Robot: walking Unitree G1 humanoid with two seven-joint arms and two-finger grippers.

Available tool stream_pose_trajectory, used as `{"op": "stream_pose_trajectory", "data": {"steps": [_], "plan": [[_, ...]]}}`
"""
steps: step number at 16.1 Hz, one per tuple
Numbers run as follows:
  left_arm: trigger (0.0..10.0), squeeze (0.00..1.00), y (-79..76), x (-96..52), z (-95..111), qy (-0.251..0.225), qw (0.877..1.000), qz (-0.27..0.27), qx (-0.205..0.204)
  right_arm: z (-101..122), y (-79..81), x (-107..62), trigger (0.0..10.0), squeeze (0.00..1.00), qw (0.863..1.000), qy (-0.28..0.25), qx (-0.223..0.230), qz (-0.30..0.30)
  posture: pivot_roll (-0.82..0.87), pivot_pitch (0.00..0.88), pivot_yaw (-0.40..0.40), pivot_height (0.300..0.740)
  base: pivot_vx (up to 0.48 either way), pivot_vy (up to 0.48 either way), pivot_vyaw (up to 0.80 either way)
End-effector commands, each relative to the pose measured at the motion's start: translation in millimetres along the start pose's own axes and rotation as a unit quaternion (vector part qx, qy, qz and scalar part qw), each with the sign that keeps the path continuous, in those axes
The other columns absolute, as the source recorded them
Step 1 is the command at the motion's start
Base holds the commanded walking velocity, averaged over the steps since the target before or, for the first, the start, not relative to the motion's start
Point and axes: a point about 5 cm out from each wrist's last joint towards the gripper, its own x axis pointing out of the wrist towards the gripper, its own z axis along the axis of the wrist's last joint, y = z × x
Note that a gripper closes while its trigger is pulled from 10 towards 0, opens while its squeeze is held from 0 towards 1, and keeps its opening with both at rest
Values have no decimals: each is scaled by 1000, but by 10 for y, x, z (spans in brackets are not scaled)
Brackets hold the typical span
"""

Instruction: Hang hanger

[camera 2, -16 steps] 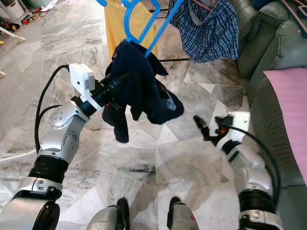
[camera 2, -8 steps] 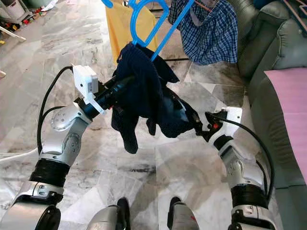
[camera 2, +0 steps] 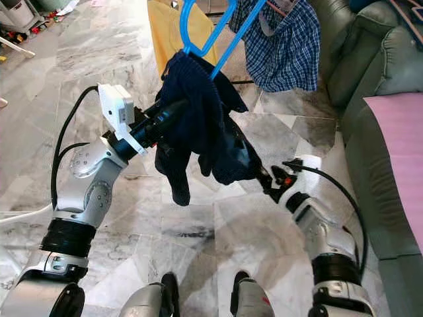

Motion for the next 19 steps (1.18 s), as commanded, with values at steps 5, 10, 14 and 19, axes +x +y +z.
{"op": "stream_pose_trajectory", "data": {"steps": [5,10,14,19], "plan": [[0,0,-21,6,129,-29,1000,-6,5,-9,54,79,0,0,1000,10,26,4,-83,265,98,740,0,0,0],[0,0,-29,-1,110,-25,1000,-5,2,25,144,87,3608,0,998,-7,46,40,-84,264,99,740,0,0,0],[0,0,-29,6,111,-24,1000,-6,2,-19,197,57,10000,1000,997,2,53,62,-86,265,103,740,0,0,0],[0,0,-21,13,122,-26,1000,-5,4,-113,139,35,0,498,996,30,73,43,-86,264,99,740,0,0,0]]}}
